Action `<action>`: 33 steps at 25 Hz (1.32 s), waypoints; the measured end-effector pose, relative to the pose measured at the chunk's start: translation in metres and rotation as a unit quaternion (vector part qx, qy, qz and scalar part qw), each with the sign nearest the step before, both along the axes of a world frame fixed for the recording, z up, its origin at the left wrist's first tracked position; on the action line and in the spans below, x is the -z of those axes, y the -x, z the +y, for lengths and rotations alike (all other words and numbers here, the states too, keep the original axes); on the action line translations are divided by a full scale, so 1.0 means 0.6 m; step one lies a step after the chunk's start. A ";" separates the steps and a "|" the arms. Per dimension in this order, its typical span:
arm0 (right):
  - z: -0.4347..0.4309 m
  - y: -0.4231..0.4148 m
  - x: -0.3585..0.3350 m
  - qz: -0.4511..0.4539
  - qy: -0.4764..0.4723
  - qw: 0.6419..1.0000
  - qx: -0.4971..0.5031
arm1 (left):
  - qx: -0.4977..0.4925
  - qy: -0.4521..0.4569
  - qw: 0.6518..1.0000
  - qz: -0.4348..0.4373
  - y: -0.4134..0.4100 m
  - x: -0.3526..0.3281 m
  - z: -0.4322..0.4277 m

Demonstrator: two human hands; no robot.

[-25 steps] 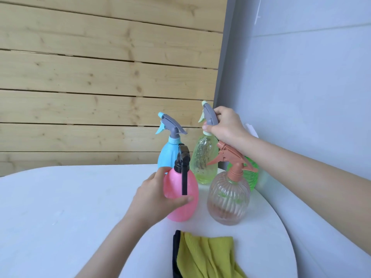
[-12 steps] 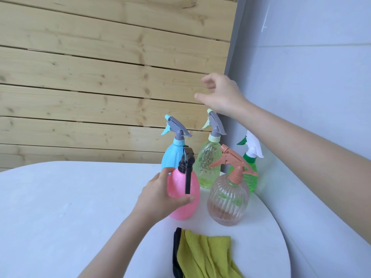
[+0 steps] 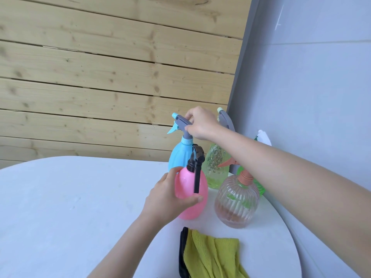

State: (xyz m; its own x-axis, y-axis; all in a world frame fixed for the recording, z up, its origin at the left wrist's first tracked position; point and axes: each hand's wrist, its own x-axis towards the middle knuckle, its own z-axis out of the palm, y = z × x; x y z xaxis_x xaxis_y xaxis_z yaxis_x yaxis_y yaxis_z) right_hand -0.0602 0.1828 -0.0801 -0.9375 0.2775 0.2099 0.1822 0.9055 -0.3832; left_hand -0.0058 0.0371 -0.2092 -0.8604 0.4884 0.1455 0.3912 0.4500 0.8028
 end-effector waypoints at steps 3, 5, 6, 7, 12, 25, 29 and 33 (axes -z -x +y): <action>-0.009 -0.016 -0.019 0.067 0.040 0.997 -0.010 | 0.007 -0.029 1.000 -0.001 -0.001 0.002 0.000; -0.023 -0.037 -0.049 0.111 0.063 0.991 -0.027 | 0.014 -0.048 0.999 -0.003 -0.002 -0.002 -0.007; -0.033 -0.050 -0.067 0.134 0.072 0.988 -0.040 | 0.011 -0.054 0.998 -0.004 -0.002 -0.009 -0.015; -0.047 -0.065 -0.088 0.158 0.078 0.983 -0.056 | 0.000 -0.062 0.998 0.001 -0.002 -0.022 -0.029; -0.140 -0.152 -0.169 0.269 0.147 0.941 -0.141 | -0.205 -0.172 0.956 0.117 -0.026 -0.103 -0.145; -0.505 -0.350 -0.190 0.204 0.307 0.857 -0.361 | -0.422 -0.067 0.859 0.280 -0.237 -0.224 -0.499; -0.622 -0.387 -0.193 0.101 0.224 0.871 -0.426 | -0.476 -0.024 0.840 0.258 -0.329 -0.215 -0.632; -0.728 -0.428 -0.188 0.088 0.166 0.854 -0.485 | -0.517 -0.003 0.825 0.230 -0.408 -0.194 -0.734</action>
